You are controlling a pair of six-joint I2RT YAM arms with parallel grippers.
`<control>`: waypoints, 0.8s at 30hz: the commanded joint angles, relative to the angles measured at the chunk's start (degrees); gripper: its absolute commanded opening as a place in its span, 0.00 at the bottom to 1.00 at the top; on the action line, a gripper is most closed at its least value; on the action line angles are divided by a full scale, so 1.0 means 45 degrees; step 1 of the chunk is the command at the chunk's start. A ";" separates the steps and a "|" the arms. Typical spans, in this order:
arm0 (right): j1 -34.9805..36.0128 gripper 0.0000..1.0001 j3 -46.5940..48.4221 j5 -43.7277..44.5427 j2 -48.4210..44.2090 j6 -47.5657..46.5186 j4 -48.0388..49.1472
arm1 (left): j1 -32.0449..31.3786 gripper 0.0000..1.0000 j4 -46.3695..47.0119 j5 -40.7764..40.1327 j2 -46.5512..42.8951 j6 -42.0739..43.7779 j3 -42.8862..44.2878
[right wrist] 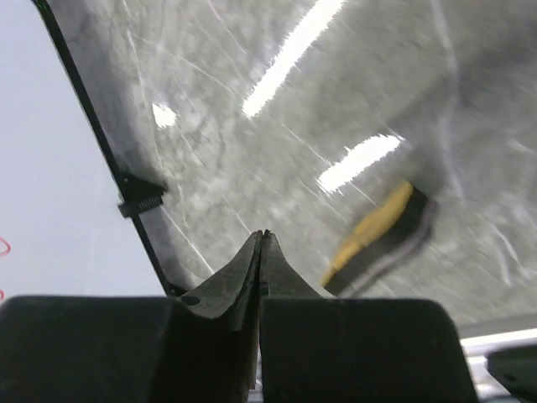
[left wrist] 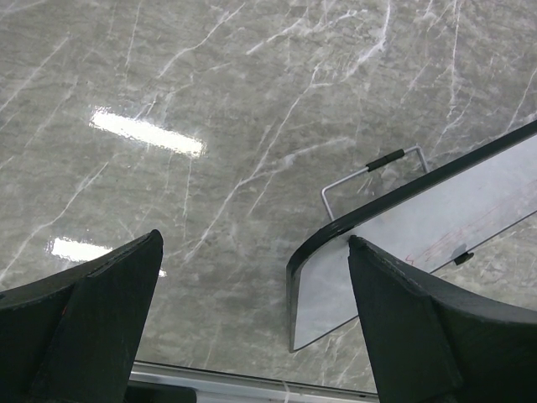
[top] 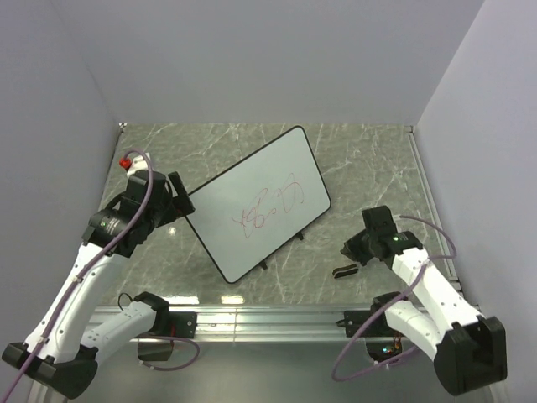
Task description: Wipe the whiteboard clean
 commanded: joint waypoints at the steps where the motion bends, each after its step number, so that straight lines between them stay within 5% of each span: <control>1: -0.0064 0.00 0.0121 -0.0137 0.0963 -0.0077 0.2057 | -0.0034 0.98 0.0347 0.0131 -0.0044 0.0289 0.0162; 5: -0.0045 0.00 -0.0247 -0.0019 0.1571 -0.0157 0.1394 | -0.0034 0.98 0.0308 -0.0005 -0.0201 0.0289 0.0084; 13: -0.0045 0.00 -0.1790 0.0039 -0.0653 -0.0117 -0.0965 | -0.0034 0.98 0.0483 -0.0045 -0.0786 -0.0101 -0.0658; 21: -0.0065 0.00 -0.0428 0.0371 -0.2043 -0.1014 -0.2845 | -0.0053 0.98 0.0601 -0.0084 -0.0651 -0.0082 -0.0756; 22: -0.0084 0.24 0.0233 0.0371 -0.1946 -0.1151 -0.3077 | -0.0034 0.98 0.0640 -0.0064 -0.0631 -0.0082 -0.0737; 24: -0.0064 0.51 0.0842 0.0371 -0.1614 -0.1114 -0.3371 | -0.0034 0.98 0.0621 -0.0045 -0.0611 -0.0043 -0.0737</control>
